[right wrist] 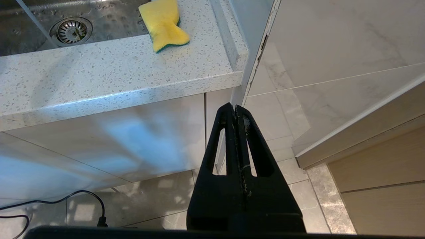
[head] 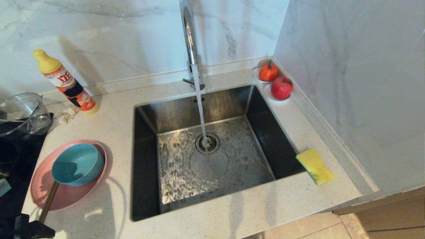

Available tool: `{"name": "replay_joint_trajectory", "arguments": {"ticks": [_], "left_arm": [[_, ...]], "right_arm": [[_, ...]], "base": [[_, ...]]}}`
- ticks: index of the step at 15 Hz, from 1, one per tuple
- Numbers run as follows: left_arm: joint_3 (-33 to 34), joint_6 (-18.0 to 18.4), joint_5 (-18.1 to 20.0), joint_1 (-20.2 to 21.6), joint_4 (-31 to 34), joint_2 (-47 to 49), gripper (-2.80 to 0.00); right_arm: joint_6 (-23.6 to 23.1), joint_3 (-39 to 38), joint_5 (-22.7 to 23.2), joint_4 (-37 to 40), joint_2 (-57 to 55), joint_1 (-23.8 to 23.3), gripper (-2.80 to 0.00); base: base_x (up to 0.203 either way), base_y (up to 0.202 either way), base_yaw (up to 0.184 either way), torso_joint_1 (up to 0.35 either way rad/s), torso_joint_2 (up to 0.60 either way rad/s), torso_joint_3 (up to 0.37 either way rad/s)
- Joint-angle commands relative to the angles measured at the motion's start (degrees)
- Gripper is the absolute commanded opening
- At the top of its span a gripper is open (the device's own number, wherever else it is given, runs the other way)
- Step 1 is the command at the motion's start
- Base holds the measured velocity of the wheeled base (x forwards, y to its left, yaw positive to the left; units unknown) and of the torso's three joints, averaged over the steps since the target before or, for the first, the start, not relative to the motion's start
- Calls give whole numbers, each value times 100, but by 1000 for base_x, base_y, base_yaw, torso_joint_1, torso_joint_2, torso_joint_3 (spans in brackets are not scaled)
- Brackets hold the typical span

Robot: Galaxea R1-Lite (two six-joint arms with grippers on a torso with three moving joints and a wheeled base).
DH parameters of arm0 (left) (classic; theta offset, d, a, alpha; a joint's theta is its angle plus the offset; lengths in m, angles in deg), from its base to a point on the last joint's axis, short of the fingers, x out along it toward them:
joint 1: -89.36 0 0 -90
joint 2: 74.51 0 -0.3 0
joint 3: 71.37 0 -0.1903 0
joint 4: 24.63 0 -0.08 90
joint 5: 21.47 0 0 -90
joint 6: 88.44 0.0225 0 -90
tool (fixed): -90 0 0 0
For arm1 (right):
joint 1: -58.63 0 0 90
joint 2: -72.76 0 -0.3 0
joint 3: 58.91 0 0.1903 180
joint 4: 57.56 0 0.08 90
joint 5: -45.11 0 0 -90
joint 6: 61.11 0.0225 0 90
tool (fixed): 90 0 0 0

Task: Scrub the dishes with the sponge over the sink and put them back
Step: Rinse the chopsticks

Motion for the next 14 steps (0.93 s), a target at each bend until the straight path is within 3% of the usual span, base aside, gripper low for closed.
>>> {"name": "replay_joint_trajectory", "arguments": {"ticks": [1, 5, 14], "left_arm": [[60, -46, 12, 2, 2, 296, 0], [53, 10, 498, 2, -31, 614, 0], [-293, 152, 506, 2, -323, 1142, 0]], "right_arm": [[2, 0, -2, -3, -7, 3, -280], [2, 0, -2, -3, -7, -6, -280], [2, 0, -2, -3, -7, -1, -280]], "base": [[0, 0, 0, 0, 0, 0], [0, 0, 0, 0, 0, 0], [0, 0, 0, 0, 0, 0]]}}
